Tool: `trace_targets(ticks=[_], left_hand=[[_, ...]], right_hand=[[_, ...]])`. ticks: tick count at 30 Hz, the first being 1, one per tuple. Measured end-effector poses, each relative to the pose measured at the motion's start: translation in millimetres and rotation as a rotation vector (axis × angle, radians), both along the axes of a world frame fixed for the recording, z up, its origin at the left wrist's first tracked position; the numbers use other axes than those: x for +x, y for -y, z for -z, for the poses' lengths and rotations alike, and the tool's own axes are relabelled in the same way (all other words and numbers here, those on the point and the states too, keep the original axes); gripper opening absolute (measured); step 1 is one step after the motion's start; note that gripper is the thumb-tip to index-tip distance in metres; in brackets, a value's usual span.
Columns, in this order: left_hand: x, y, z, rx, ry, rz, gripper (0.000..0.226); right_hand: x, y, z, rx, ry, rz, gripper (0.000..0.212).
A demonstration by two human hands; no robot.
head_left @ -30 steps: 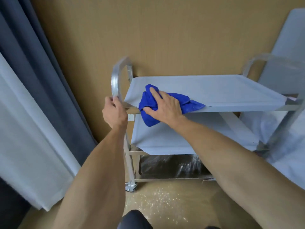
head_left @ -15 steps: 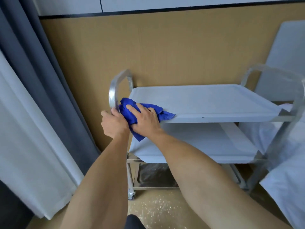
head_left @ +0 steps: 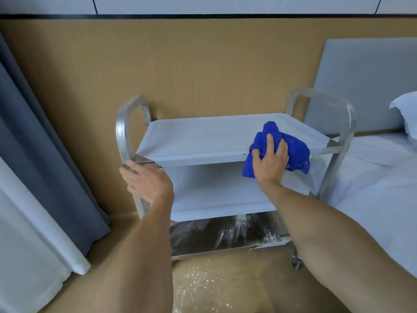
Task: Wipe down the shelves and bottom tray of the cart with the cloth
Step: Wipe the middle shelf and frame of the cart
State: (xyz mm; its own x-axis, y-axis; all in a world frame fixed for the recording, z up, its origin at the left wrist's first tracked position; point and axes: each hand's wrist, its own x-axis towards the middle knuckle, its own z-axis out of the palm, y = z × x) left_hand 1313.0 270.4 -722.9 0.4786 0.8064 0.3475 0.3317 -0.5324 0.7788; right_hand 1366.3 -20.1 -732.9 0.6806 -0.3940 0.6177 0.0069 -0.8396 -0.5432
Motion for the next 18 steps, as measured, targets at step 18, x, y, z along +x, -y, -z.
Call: trace_targets(ticks=[18], left_hand=[[49, 120, -15, 0.438, 0.068, 0.391, 0.036]], right_hand=[[17, 88, -5, 0.031, -0.011, 0.025, 0.056]])
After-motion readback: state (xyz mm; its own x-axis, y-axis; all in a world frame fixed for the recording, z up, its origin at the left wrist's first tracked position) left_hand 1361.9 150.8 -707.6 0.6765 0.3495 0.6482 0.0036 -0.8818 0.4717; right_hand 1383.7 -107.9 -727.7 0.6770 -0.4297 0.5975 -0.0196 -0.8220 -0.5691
